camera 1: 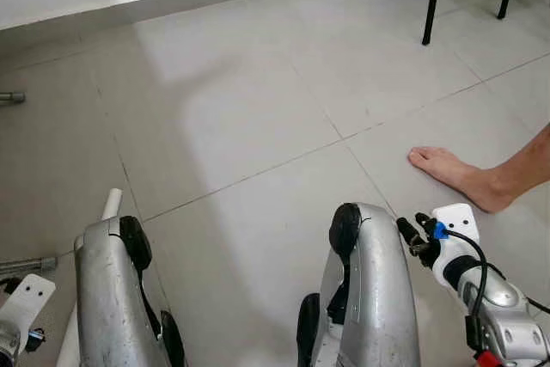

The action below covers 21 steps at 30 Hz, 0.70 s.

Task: Building children table

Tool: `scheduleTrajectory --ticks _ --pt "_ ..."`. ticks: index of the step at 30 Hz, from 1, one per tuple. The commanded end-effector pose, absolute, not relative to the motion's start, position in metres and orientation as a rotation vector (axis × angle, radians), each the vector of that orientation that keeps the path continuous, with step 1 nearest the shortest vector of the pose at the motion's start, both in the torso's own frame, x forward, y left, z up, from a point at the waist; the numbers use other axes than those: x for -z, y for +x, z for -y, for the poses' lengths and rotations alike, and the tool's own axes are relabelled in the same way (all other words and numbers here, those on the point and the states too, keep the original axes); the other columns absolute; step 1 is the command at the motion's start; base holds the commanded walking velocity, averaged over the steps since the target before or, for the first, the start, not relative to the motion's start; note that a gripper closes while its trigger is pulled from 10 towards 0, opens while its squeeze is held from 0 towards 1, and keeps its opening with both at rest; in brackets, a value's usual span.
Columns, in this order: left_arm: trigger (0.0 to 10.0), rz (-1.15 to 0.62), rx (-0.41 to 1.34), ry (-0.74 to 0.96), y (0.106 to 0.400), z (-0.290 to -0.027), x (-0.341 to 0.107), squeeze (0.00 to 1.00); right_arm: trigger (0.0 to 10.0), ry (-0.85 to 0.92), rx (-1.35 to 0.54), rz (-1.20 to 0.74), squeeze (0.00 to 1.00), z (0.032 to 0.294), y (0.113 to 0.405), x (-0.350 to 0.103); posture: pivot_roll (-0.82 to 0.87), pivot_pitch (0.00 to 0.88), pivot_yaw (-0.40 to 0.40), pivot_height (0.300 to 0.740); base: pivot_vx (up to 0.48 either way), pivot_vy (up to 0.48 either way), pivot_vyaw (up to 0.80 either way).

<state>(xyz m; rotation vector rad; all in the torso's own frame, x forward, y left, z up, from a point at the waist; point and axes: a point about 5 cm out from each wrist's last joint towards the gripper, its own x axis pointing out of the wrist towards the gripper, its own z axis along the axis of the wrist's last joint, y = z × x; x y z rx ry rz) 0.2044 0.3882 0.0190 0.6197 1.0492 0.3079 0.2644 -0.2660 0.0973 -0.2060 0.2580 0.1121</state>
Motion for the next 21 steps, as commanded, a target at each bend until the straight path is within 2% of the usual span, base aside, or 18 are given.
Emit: scheduleTrajectory --ticks 1,6,7,21 --pt "10.0 -1.116 -0.324 0.617 0.192 -0.400 -0.021 1.00 10.0 -0.204 -0.097 -0.302 0.00 0.272 0.256 -0.090 -0.04 0.388 -0.155 0.300 0.000 0.000 0.00" --pt "10.0 -1.185 -0.281 0.602 0.188 -0.401 -0.020 1.00 10.0 -0.202 -0.098 -0.302 0.00 0.272 0.255 -0.090 -0.04 0.390 -0.154 0.300 0.000 0.000 0.00" --pt "10.0 -1.197 -0.271 0.590 0.187 -0.400 -0.019 0.00 10.0 -0.202 -0.098 -0.304 0.00 0.272 0.255 -0.090 -0.04 0.389 -0.155 0.300 0.000 0.000 0.00" --pt "10.0 -1.365 -0.233 0.511 0.166 -0.400 -0.009 0.00 10.0 -0.204 -0.097 -0.314 0.00 0.273 0.254 -0.088 -0.04 0.377 -0.153 0.300 0.000 0.000 0.00"
